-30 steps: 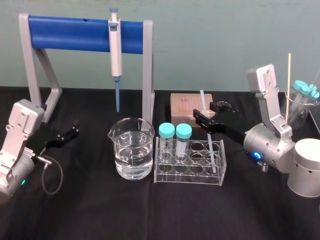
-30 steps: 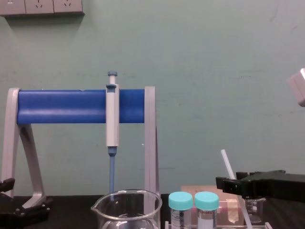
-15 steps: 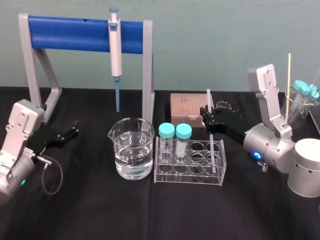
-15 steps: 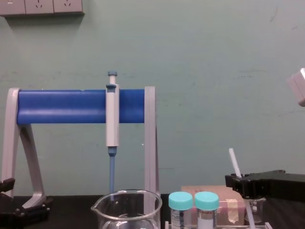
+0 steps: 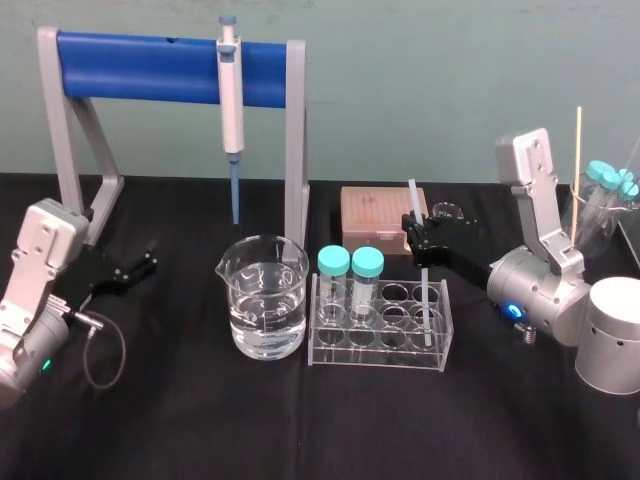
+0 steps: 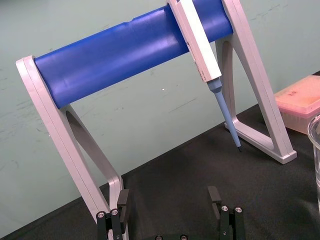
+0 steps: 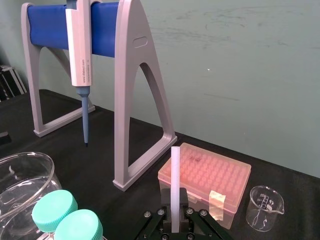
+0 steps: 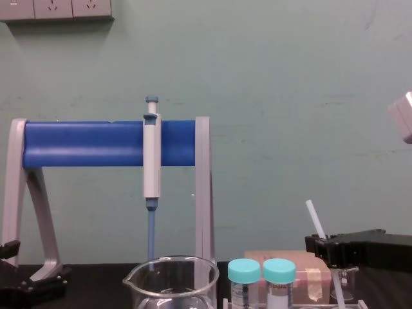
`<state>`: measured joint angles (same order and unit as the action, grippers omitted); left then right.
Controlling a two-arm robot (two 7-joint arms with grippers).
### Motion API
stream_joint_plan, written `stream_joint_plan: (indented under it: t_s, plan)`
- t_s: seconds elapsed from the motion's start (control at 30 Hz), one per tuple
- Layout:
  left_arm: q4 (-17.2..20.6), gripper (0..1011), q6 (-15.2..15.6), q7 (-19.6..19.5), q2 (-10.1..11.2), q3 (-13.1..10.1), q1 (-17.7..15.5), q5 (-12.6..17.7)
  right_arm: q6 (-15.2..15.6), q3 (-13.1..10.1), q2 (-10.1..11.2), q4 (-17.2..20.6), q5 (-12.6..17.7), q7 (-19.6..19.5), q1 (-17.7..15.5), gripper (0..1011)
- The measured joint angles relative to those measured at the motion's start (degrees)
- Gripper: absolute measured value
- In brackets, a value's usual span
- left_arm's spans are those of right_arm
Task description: Pick up the stirring rod with one hand, then place it down.
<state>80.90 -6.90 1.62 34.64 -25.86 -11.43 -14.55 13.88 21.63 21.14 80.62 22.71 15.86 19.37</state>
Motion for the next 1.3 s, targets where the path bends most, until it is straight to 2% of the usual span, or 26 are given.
stream_joint_plan:
  t_s: [0.13, 0.27, 0.83, 1.1, 1.3]
  plan:
    - [0.0, 1000, 0.0, 0.0, 0.0, 0.0, 0.0, 0.0, -0.48, -0.34, -0.16, 0.02, -0.01, 0.06, -0.25, 80]
    - [0.0, 1000, 0.0, 0.0, 0.0, 0.0, 0.0, 0.0, -3.0, -1.31, -0.78, 0.45, -0.09, 0.75, -1.16, 79]
    - [0.0, 1000, 0.0, 0.0, 0.0, 0.0, -0.01, 0.0, -9.74, -3.22, -1.45, 2.05, -0.18, 4.01, -3.6, 79]
    - [0.0, 1000, 0.0, 0.0, 0.0, 0.0, 0.0, 0.0, -12.45, -4.48, -1.18, 4.55, 0.01, 4.45, -4.59, 80]
    - [0.0, 1000, 0.0, 0.0, 0.0, 0.0, 0.0, 0.0, -14.48, -6.45, -0.88, 7.99, 0.97, 4.45, -5.0, 80]
